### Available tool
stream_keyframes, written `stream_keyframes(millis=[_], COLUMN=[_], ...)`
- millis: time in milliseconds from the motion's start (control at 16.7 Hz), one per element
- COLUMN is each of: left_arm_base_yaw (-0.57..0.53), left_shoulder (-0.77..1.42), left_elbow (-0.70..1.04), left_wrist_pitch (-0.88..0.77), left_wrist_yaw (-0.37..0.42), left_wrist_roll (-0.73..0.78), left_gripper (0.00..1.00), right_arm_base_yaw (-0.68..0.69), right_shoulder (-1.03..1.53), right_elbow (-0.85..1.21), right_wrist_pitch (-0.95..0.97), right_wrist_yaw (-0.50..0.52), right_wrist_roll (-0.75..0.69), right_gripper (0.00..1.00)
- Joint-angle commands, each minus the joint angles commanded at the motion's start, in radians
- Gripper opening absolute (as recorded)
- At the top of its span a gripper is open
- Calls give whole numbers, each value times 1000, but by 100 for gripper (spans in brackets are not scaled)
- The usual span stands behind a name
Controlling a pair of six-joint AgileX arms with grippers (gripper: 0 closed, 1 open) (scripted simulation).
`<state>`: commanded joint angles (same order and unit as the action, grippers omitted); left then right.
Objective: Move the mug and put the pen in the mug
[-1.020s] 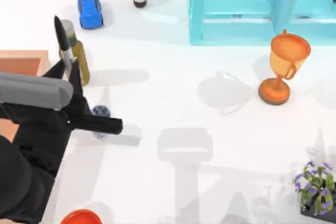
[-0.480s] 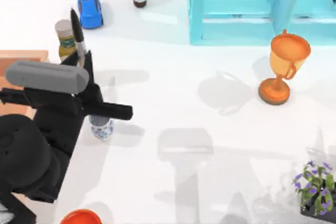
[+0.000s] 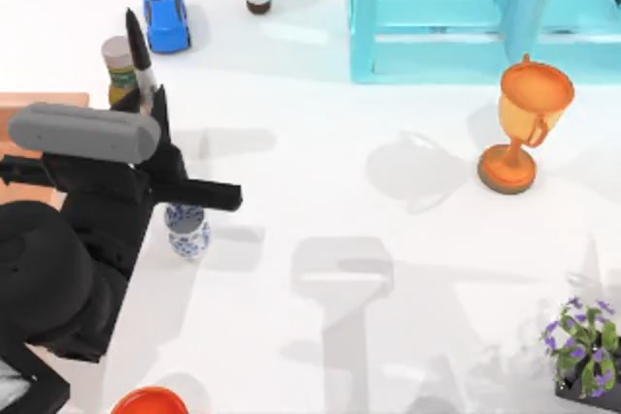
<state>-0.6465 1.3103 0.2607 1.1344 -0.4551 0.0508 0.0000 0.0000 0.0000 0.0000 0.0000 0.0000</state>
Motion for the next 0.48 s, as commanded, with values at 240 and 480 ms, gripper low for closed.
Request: stream_keyframes(millis=[240,480], left_arm_base_yaw=[0,0], left_shoulder=[0,0], left_elbow=[0,0], left_wrist_pitch=[0,0], left_wrist_yaw=[0,0], left_wrist_roll=[0,0], left_gripper=[45,75], right_arm_base_yaw=[0,0], right_shoulder=[0,0], right_elbow=[0,0], right_wrist_pitch=[0,0], right_wrist_yaw=[0,0], right_wrist_roll=[0,0], right_gripper=[100,100])
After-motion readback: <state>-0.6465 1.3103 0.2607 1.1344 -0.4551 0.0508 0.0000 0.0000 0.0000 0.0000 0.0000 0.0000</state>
